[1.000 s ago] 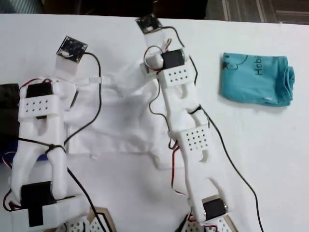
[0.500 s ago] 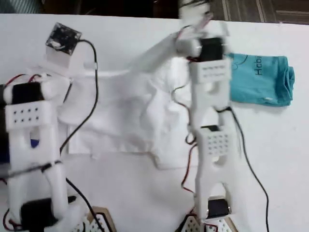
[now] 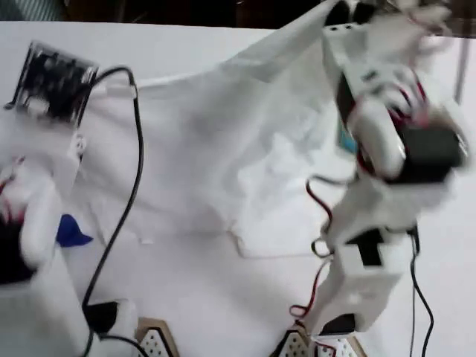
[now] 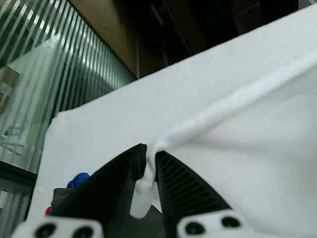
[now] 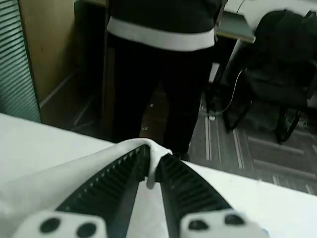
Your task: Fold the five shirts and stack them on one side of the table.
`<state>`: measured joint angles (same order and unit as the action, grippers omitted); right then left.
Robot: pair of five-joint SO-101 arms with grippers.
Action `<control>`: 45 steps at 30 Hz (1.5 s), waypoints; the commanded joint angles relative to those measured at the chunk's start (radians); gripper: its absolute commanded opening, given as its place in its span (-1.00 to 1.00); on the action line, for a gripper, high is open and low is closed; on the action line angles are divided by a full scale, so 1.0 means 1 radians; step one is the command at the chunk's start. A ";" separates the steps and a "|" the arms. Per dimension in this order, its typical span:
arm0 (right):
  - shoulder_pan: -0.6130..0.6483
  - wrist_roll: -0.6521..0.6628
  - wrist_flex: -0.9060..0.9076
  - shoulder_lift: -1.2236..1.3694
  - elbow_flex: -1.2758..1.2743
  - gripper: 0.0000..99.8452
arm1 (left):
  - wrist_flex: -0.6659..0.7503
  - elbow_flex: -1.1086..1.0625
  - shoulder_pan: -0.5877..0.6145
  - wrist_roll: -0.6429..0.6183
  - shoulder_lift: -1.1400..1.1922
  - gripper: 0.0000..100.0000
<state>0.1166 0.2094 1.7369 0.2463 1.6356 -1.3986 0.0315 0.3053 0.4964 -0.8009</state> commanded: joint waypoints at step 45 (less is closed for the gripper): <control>-0.059 0.015 -0.268 -0.684 -0.729 -0.96 | 0.196 -0.344 0.006 0.000 -0.402 -0.95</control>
<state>0.0476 0.2294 1.5804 -0.5117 1.0142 -1.3203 -0.2232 0.3069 0.4964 -1.2551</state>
